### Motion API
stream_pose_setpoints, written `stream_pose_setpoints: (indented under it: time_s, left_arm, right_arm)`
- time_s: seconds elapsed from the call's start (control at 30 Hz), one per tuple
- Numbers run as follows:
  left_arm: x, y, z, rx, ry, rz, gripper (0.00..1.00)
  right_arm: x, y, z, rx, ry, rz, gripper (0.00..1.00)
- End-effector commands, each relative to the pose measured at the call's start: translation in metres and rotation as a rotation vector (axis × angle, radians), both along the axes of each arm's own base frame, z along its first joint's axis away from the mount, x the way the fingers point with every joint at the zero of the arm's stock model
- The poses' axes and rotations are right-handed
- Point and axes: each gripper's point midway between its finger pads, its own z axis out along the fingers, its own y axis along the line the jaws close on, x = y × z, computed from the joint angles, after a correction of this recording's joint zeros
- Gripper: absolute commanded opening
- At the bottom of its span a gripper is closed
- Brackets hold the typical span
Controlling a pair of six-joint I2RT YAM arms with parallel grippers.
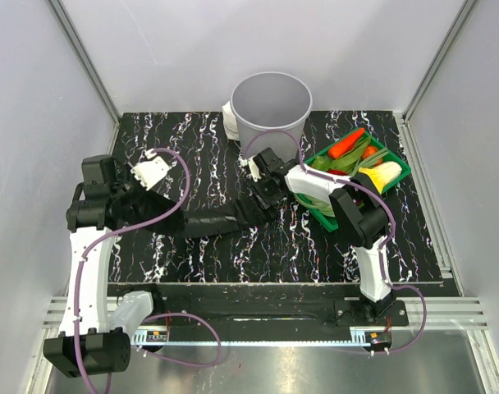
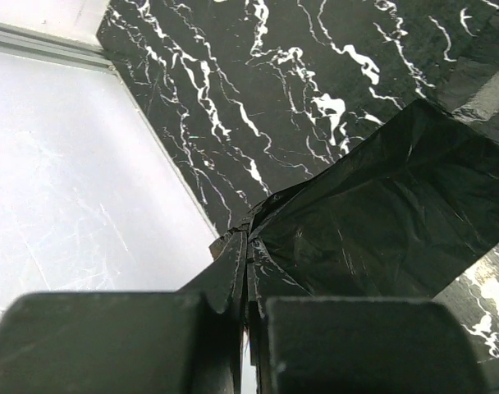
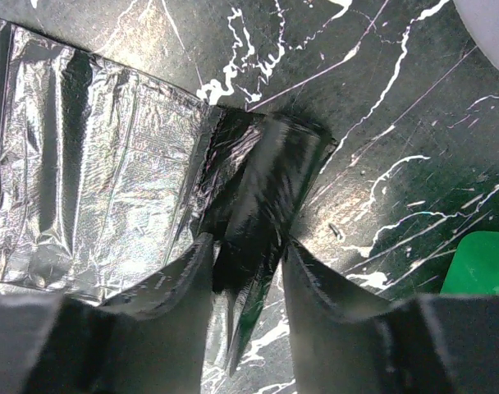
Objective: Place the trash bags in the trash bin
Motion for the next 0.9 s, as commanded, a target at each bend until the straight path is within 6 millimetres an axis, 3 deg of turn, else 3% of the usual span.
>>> stream_pose_setpoints:
  time_s: [0.0,0.23,0.4,0.63,0.7,0.87]
  left_arm:
    - [-0.001,-0.013,0.002,-0.031,-0.03,-0.069,0.0]
    - [0.0,-0.013,-0.029,-0.031,0.025,-0.084,0.01]
    - [0.011,0.003,-0.056,0.005,0.051,-0.015,0.02]
    - [0.028,-0.006,-0.09,-0.083,0.146,-0.029,0.05]
    - [0.031,-0.011,-0.101,-0.119,0.196,-0.04,0.14]
    - [0.028,-0.035,-0.113,-0.235,0.241,-0.116,0.59]
  right_arm:
    - [-0.006,-0.004,-0.001,0.015,0.028,-0.017,0.37]
    - [-0.003,-0.006,0.031,0.033,-0.033,-0.02,0.1]
    - [0.014,-0.013,0.065,0.034,-0.154,-0.06,0.06]
    - [0.029,-0.011,0.102,0.065,-0.251,-0.093,0.05]
    - [0.031,-0.011,0.108,0.073,-0.27,-0.097,0.04]
    - [0.036,-0.01,0.11,0.073,-0.286,-0.097,0.04]
